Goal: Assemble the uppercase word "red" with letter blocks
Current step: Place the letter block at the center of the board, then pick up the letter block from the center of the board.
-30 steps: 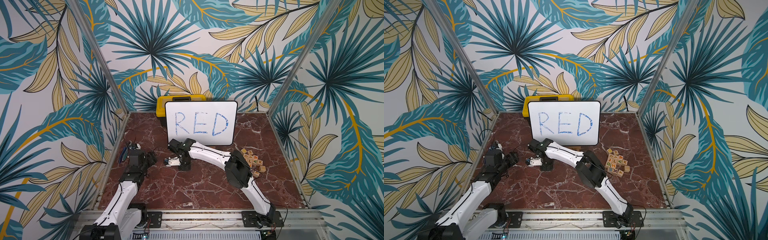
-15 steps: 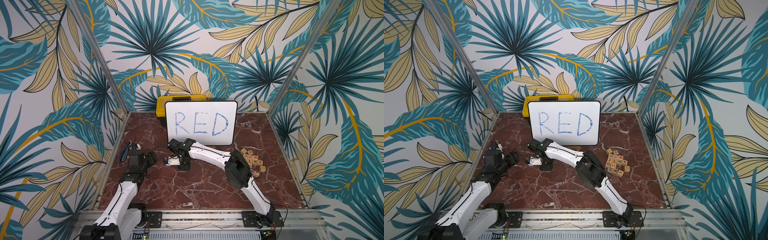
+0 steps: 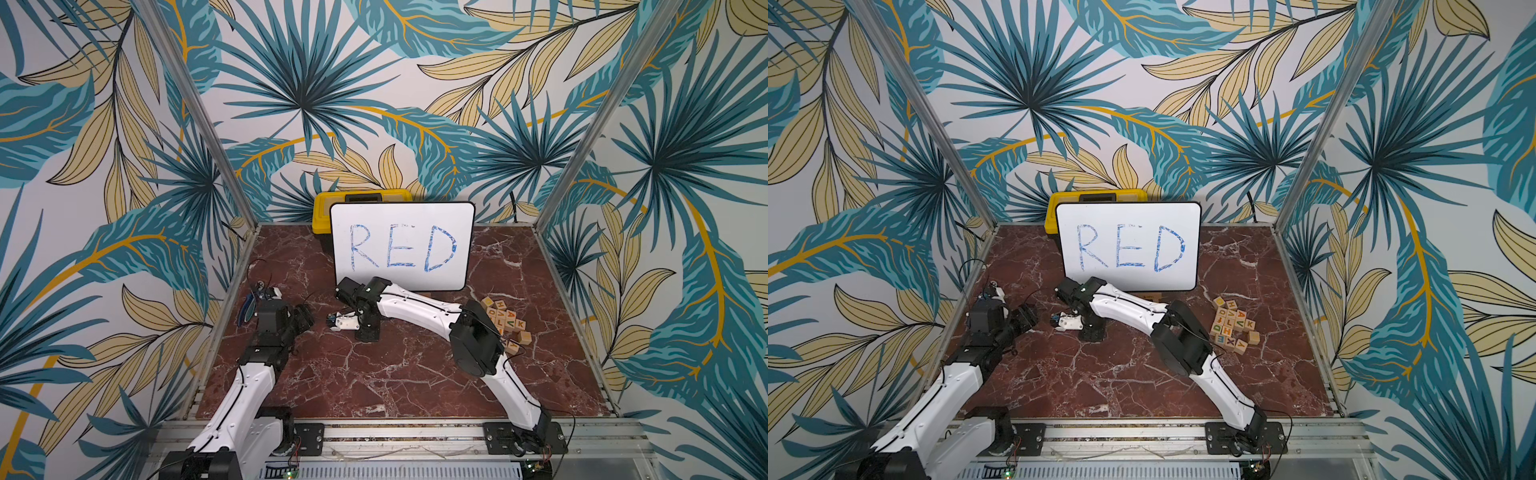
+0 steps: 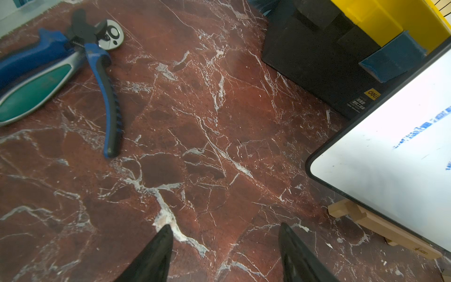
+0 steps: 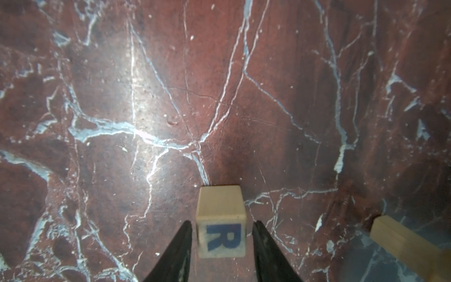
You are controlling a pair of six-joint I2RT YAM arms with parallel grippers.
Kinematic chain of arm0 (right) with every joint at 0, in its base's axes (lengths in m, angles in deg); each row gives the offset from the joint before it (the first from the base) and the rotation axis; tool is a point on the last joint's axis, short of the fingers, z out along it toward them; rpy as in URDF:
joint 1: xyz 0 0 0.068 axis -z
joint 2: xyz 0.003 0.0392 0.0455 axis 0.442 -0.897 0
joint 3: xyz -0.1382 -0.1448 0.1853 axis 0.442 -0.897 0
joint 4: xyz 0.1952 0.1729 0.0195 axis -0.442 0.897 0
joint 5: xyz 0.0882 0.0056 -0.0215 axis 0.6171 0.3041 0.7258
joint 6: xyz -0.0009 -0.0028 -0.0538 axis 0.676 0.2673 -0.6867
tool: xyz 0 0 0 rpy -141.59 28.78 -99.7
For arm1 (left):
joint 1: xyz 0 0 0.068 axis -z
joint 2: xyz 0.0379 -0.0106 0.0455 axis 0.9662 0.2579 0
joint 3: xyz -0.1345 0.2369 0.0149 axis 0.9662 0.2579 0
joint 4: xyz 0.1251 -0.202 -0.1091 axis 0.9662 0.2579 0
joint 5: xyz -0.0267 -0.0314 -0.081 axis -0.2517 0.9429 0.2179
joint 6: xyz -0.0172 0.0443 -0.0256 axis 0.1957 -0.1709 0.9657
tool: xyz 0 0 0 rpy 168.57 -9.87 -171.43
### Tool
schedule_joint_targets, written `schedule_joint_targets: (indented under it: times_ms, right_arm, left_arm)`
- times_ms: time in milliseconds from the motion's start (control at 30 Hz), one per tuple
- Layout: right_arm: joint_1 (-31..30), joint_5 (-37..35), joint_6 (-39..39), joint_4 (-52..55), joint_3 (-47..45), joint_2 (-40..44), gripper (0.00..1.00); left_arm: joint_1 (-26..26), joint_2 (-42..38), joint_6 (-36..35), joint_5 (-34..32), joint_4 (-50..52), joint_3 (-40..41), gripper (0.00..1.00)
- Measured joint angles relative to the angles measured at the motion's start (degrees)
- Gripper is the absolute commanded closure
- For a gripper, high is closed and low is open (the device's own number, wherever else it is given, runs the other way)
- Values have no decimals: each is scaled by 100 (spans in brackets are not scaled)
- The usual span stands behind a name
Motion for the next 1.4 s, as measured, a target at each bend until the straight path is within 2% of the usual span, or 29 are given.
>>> schedule_joint_targets:
  times_ms: [200,433,633,733,867,1000,1100,1233,1400]
  right_arm:
    - [68,120,199,-138,-127,367,56]
    - [229,170,562,-382,-688,1222,57]
    - [638,-160,1351,-758,-1862,2297,59]
    - [1003,-280,1947,-1119,-2739,3049,59]
    - [1355,-575,2743,-1331,-3783,4065,59]
    - [1563,-822,3493,-1403,-4481,4865,59]
    - [1950,-1027,4081,-1408,-4850,5388,58]
    - [2409,-1244,4750,-1377,-5187,5821,59]
    - [2605,-1390,5390,-1154,-5519,5893,59]
  left_arm:
    - [0,-22,-15,13,0,0,30]
    - [-4,-22,-184,179,0,0,29]
    - [-4,-22,-332,632,-37,-4,28]
    - [81,-22,-420,772,-76,-4,30]
    - [514,-20,-566,688,-87,-15,30]
    - [1078,195,-758,446,-87,-221,30]
    - [1451,450,-901,243,-98,-470,30]
    - [1856,752,-1067,48,-157,-752,30]
    - [2111,1036,-1202,-59,-256,-898,30]
